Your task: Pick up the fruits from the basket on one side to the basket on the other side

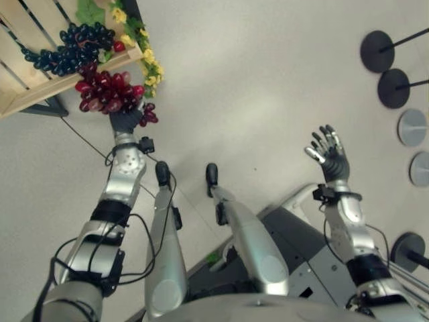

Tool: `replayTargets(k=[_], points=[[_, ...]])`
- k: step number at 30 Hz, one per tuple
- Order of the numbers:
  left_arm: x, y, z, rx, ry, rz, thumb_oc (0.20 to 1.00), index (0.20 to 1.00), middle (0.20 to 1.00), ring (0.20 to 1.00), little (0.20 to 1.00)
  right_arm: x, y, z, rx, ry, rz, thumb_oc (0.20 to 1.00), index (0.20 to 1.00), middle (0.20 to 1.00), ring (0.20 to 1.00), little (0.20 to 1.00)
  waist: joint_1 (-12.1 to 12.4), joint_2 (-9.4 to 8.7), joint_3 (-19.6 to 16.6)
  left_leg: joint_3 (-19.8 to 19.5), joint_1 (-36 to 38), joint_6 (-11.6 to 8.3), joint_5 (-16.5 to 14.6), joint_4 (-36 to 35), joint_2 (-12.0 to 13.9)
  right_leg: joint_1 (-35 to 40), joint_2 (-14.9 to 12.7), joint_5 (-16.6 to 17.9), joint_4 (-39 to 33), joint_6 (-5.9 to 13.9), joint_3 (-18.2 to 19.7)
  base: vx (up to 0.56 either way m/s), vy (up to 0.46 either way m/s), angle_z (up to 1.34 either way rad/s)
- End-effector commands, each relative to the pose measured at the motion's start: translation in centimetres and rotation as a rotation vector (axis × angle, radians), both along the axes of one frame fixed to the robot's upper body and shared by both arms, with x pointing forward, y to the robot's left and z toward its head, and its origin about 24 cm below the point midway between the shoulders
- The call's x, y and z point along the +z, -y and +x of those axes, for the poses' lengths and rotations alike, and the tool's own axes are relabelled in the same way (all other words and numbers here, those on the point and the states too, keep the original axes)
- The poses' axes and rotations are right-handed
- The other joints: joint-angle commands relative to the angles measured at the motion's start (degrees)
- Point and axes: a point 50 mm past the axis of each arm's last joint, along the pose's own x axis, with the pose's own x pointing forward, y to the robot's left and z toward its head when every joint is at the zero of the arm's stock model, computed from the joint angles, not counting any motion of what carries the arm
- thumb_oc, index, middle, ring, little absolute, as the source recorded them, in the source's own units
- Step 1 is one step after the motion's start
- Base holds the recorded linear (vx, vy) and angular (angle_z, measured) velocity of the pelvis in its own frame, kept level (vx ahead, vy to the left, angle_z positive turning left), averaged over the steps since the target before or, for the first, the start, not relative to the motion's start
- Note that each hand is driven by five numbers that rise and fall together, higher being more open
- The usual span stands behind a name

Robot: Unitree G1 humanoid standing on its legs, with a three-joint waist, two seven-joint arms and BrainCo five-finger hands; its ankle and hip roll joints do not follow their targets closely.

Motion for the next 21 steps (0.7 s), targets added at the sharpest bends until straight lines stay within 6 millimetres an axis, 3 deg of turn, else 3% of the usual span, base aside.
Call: replayTargets(k=[1,12,21], points=[[5.5,-0.3,-0.3,0.022,0.233,0.062,0.200,0.200,0.200,0.200,0.200,2.4,0.9,-0.4,-0.009,0.120,-0.044,1.000,1.000,1.000,1.000,1.000,-0.35,-0.58,-2.65,1.20,0.55,-0.38,-4.59,6.33,1.35,0.31,-2.64,-3.24,3.55,5.54,0.87,0.03,0.017,0.08],[10.8,-0.9,0.3,0.063,0.356,0.082,0.200,0.200,0.200,0.200,0.200,1.9,0.3,-0.5,0.046,0.095,-0.054,1.000,1.000,1.000,1.000,1.000,-1.71,-1.60,-3.41,0.53,-0.59,-0.18,-5.54,7.63,1.48,-0.65,-2.43,-3.29,3.66,5.37,0.56,0.02,-0.003,0.03],[13.4,-2.0,0.5,0.124,0.392,0.129,0.200,0.200,0.200,0.200,0.200,1.4,0.3,-0.9,0.070,0.075,-0.054,1.000,1.000,1.000,1.000,1.000,-2.32,-2.74,-3.70,-0.10,-0.71,-0.27,-5.91,8.19,1.87,-0.95,-2.08,-3.42,4.01,5.23,0.23,0.00,-0.004,0.00]])
